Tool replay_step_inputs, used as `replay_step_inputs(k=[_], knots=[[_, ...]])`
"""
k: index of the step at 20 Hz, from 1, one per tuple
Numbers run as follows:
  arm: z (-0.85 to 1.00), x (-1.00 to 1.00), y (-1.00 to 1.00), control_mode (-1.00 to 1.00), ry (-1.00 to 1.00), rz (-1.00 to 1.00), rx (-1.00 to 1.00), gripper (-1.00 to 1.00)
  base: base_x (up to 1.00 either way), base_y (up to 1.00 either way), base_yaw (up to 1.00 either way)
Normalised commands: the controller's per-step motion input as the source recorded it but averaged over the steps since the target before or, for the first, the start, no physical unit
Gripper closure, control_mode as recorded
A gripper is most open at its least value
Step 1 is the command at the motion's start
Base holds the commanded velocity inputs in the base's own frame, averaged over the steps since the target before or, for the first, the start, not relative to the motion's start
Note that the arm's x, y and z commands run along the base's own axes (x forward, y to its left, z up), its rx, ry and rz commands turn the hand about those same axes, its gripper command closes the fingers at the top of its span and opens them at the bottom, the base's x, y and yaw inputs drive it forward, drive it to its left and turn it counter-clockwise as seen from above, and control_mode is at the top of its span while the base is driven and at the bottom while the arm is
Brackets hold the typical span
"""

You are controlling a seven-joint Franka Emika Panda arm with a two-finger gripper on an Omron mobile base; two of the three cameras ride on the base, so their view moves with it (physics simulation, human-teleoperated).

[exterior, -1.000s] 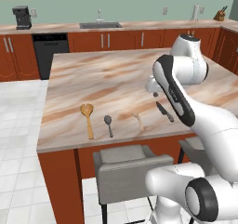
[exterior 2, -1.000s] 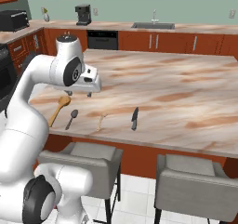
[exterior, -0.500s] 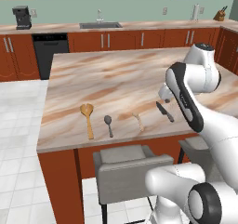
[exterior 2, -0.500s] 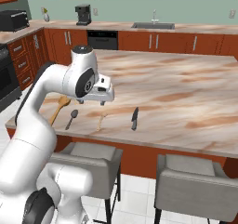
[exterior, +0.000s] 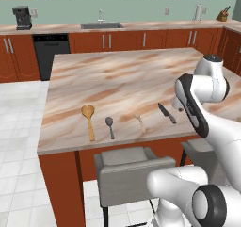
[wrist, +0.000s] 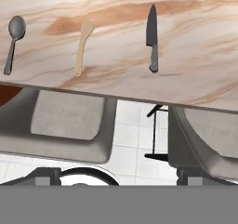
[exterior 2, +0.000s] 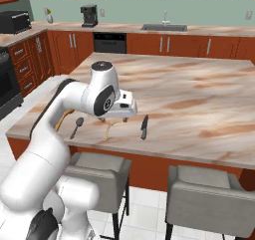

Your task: Pick up the metallic utensils from the counter and place them in the open drawer. Make sure not to pick up any wooden utensils.

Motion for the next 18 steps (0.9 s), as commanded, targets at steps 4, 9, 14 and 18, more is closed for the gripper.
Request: replay_step_inputs(k=[4, 9, 14, 18], knots=[[-0.34, 0.19, -0.52, -1.0, 0.04, 0.0, -0.04, -1.0, 0.0, 0.0, 0.0], [-0.23, 0.27, -0.53, -1.0, 0.02, 0.03, 0.0, -1.0, 0.0, 0.0, 0.0], [-0.07, 0.41, -0.16, -1.0, 0.03, 0.02, 0.0, -1.0, 0.0, 0.0, 0.0], [-0.08, 0.56, 0.0, -1.0, 0.0, 0.0, 0.0, -1.0, 0.0, 0.0, 0.0]])
